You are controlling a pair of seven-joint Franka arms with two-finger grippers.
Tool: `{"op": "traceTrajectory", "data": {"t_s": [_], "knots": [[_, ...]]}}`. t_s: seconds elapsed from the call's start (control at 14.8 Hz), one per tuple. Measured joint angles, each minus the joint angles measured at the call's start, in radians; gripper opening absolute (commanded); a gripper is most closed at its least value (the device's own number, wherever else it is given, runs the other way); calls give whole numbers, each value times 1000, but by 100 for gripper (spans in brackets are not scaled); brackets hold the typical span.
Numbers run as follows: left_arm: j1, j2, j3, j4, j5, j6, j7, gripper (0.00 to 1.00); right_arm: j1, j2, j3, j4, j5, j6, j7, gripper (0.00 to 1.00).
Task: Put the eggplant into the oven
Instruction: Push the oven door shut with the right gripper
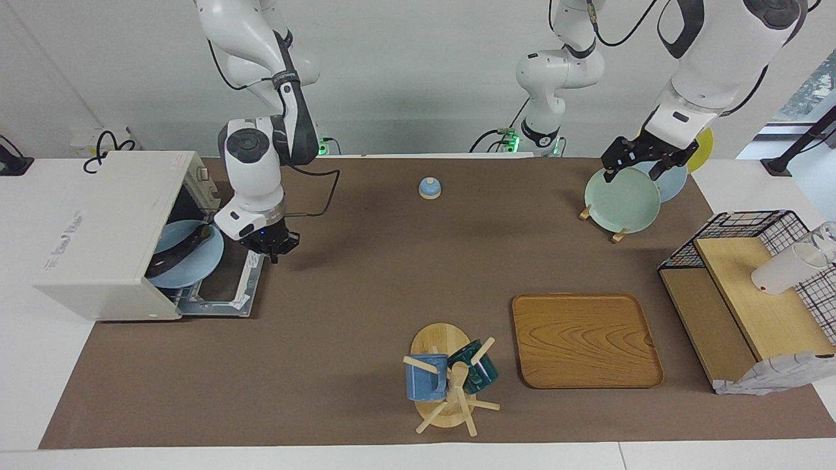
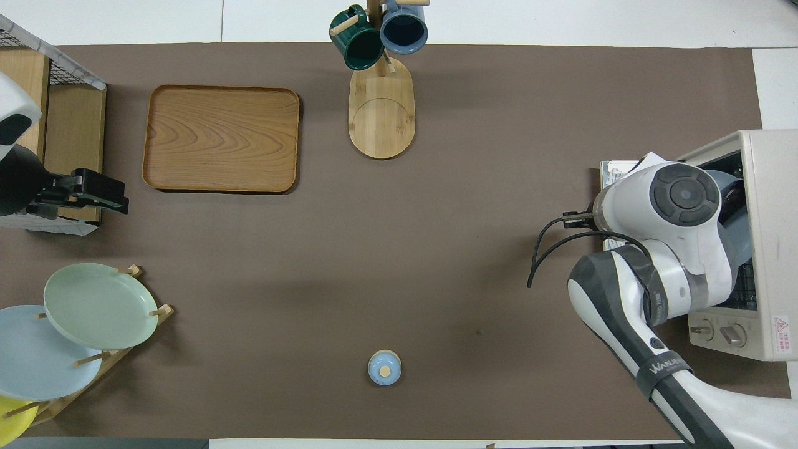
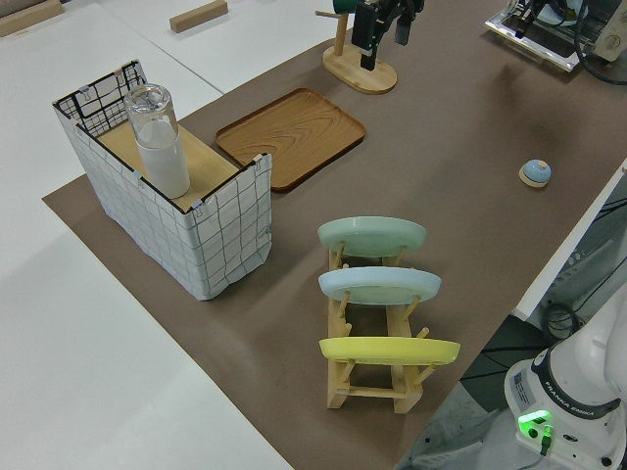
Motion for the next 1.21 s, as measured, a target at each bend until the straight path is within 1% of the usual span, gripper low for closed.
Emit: {"op": "traceTrajectory", "data": {"t_s": [0.47,1.01,1.21], "knots": [[0,0,0,0,0,0,0,100,-24,58,-4,0,0,29,5,0],[0,0,0,0,0,0,0,100,-71,61,-5,-14,0,29,5,0],[0,0,0,0,0,0,0,100,-72,61,-4,-17,0,29,5,0]]}}
